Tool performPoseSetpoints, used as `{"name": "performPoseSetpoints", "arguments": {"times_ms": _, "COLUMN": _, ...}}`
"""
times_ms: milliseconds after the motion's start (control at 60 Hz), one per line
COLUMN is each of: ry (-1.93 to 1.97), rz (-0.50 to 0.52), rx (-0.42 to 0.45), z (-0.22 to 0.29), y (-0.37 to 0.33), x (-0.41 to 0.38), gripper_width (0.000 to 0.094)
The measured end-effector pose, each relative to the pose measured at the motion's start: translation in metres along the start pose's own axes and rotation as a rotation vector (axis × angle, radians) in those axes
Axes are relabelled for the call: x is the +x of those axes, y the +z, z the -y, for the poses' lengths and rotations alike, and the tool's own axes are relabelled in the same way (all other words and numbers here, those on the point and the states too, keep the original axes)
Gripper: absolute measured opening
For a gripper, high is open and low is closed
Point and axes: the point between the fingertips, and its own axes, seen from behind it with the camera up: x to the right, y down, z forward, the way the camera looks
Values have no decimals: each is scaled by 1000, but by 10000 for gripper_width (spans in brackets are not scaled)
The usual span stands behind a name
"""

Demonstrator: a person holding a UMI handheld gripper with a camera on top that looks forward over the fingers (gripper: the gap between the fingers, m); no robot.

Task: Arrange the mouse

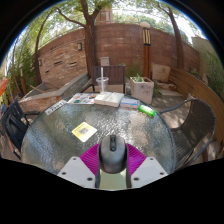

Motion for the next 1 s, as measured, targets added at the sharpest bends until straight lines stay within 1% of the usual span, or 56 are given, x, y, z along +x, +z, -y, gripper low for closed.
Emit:
{"name": "performPoseSetpoints", "arguments": {"times_ms": 83, "ry": -16, "rz": -10, "rx": -94, "z": -39, "y": 19, "x": 10, "gripper_width": 358}}
{"name": "performPoseSetpoints", "arguments": {"times_ms": 150, "ry": -7, "rz": -2, "rx": -137, "z": -65, "y": 26, "x": 10, "gripper_width": 427}}
{"name": "performPoseSetpoints", "arguments": {"times_ms": 217, "ry": 5, "rz": -2, "rx": -173, "z": -77, "y": 25, "x": 8, "gripper_width": 512}}
{"name": "performPoseSetpoints", "arguments": {"times_ms": 233, "ry": 5, "rz": -8, "rx": -169, "z": -79, "y": 22, "x": 10, "gripper_width": 528}}
{"name": "performPoseSetpoints", "arguments": {"times_ms": 250, "ry": 3, "rz": -17, "rx": -163, "z": -78, "y": 20, "x": 11, "gripper_width": 561}}
{"name": "performPoseSetpoints", "arguments": {"times_ms": 267, "ry": 0, "rz": -24, "rx": -156, "z": -75, "y": 17, "x": 12, "gripper_width": 613}}
{"name": "performPoseSetpoints", "arguments": {"times_ms": 317, "ry": -9, "rz": -25, "rx": -137, "z": -67, "y": 8, "x": 8, "gripper_width": 849}}
{"name": "performPoseSetpoints", "arguments": {"times_ms": 333, "ry": -11, "rz": -29, "rx": -134, "z": -56, "y": 3, "x": 10, "gripper_width": 865}}
{"name": "performPoseSetpoints", "arguments": {"times_ms": 367, "ry": -8, "rz": -30, "rx": -119, "z": -54, "y": -7, "x": 5, "gripper_width": 836}}
{"name": "performPoseSetpoints", "arguments": {"times_ms": 433, "ry": -4, "rz": -42, "rx": -93, "z": -41, "y": -32, "x": -1, "gripper_width": 866}}
{"name": "performPoseSetpoints", "arguments": {"times_ms": 550, "ry": 1, "rz": -62, "rx": -53, "z": -20, "y": -87, "x": -11, "gripper_width": 853}}
{"name": "performPoseSetpoints", "arguments": {"times_ms": 667, "ry": -25, "rz": -94, "rx": -2, "z": -8, "y": -149, "x": -24, "gripper_width": 861}}
{"name": "performPoseSetpoints", "arguments": {"times_ms": 833, "ry": -36, "rz": -125, "rx": 37, "z": -13, "y": -226, "x": -45, "gripper_width": 877}}
{"name": "performPoseSetpoints", "arguments": {"times_ms": 1000, "ry": -46, "rz": -138, "rx": 43, "z": -26, "y": -271, "x": -58, "gripper_width": 867}}
